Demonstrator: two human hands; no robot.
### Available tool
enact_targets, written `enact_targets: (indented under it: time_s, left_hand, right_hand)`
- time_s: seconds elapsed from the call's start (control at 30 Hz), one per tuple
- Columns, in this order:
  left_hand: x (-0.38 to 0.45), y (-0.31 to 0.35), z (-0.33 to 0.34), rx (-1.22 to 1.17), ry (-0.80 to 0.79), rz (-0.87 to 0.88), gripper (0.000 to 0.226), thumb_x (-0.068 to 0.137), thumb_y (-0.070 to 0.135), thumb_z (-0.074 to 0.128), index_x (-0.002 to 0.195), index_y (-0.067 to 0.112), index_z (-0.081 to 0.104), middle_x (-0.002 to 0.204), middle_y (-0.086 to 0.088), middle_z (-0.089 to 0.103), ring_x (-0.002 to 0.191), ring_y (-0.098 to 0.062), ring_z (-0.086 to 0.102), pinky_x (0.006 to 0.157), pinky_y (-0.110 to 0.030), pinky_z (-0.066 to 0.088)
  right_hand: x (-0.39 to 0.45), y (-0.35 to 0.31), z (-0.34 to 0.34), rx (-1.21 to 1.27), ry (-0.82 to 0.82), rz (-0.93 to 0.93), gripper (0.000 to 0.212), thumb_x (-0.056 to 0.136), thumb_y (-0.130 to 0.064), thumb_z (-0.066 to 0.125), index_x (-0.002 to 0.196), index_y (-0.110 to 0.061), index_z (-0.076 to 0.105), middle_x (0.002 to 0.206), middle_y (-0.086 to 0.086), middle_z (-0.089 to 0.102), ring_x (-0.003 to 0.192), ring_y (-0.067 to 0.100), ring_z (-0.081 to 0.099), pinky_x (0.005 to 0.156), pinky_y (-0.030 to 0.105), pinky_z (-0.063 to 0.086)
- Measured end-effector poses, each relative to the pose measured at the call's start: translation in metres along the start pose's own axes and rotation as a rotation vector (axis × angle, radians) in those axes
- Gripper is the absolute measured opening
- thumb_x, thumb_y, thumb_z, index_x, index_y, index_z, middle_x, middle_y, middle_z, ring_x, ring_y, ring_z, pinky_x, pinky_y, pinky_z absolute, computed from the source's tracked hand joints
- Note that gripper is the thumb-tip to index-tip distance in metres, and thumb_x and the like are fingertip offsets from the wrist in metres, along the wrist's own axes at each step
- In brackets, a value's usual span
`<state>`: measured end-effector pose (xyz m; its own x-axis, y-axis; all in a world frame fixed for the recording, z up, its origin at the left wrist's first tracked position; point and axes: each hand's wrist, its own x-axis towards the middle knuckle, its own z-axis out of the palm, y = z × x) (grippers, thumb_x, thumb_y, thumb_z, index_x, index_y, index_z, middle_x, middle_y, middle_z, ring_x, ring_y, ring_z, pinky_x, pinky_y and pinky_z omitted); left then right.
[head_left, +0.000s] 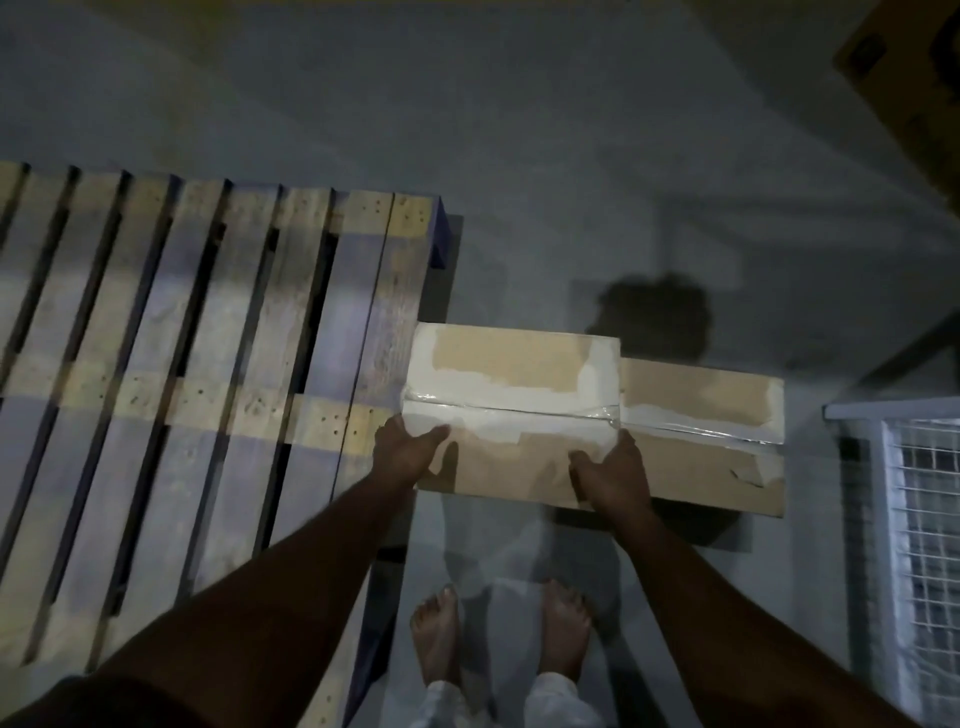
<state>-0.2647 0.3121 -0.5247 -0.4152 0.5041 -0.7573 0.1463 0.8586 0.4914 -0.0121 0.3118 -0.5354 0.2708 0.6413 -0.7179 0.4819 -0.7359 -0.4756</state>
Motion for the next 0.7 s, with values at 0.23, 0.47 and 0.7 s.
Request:
enact_targets:
  time_s: [0.23, 0.47, 0.7]
  left_hand:
    - [-0.053, 0.056, -0.041, -0.003, 0.088, 0.192, 0.084, 0.057, 0.077, 0.07, 0.123, 0.025, 0.063, 0.12, 0.001, 0.067, 0.109, -0.024, 0.065, 0.093, -0.049, 0.057]
    - [-0.215, 0.148, -0.105, -0.127, 0.117, 0.41, 0.069, 0.069, 0.068, 0.064, 0.125, 0.026, 0.065, 0.119, 0.003, 0.066, 0.106, -0.018, 0.064, 0.091, -0.047, 0.057]
    - [-0.384, 0.23, -0.164, -0.268, 0.115, 0.72, 0.043, 0.089, 0.055, 0.064, 0.121, 0.027, 0.066, 0.113, 0.005, 0.07, 0.103, -0.014, 0.066, 0.082, -0.04, 0.056]
  right_hand:
    - [-0.063, -0.055, -0.067, 0.142, 0.123, -0.13, 0.068, 0.088, -0.037, 0.067, 0.147, -0.019, 0.039, 0.141, 0.007, 0.05, 0.125, 0.031, 0.052, 0.104, 0.053, 0.047]
    - [-0.196, -0.122, -0.17, 0.299, 0.298, -0.345, 0.057, 0.093, -0.04, 0.062, 0.145, -0.027, 0.042, 0.138, 0.0, 0.055, 0.122, 0.024, 0.054, 0.101, 0.053, 0.048]
    - [-0.347, -0.167, -0.279, 0.55, 0.496, -0.591, 0.042, 0.098, -0.035, 0.06, 0.138, -0.031, 0.05, 0.13, -0.012, 0.056, 0.116, 0.011, 0.053, 0.095, 0.041, 0.051]
